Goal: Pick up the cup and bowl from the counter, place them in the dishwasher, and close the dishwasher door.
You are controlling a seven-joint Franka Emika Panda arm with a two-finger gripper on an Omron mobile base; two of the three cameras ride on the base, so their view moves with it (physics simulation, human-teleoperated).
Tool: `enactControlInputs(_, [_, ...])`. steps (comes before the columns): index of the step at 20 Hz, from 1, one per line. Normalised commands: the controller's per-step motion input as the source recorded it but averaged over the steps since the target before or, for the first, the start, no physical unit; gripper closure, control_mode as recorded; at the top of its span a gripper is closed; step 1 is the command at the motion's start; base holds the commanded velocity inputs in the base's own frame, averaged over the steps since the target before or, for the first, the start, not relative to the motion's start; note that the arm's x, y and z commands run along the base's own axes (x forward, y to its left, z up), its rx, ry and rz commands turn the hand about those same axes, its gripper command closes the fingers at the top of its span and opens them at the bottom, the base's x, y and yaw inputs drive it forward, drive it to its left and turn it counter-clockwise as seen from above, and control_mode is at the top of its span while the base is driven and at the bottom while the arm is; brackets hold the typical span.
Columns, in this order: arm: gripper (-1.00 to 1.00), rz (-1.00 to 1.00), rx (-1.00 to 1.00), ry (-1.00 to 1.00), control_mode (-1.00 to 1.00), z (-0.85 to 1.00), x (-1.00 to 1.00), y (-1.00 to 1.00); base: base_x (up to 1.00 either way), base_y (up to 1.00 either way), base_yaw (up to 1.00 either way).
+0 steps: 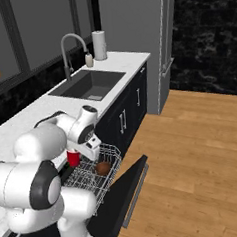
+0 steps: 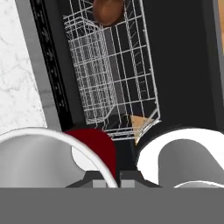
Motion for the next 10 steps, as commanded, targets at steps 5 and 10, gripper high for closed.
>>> enactControlInputs(5, [1.00,0.02,0.16,-0.02,-1.00,0.00,0.00,-0.72,0.00,0.00,0.00])
enactControlInputs(10, [1.00,-0.01,0.23,0.01,-1.00,-0.05,0.28,-0.35,0.00,0.00,0.00])
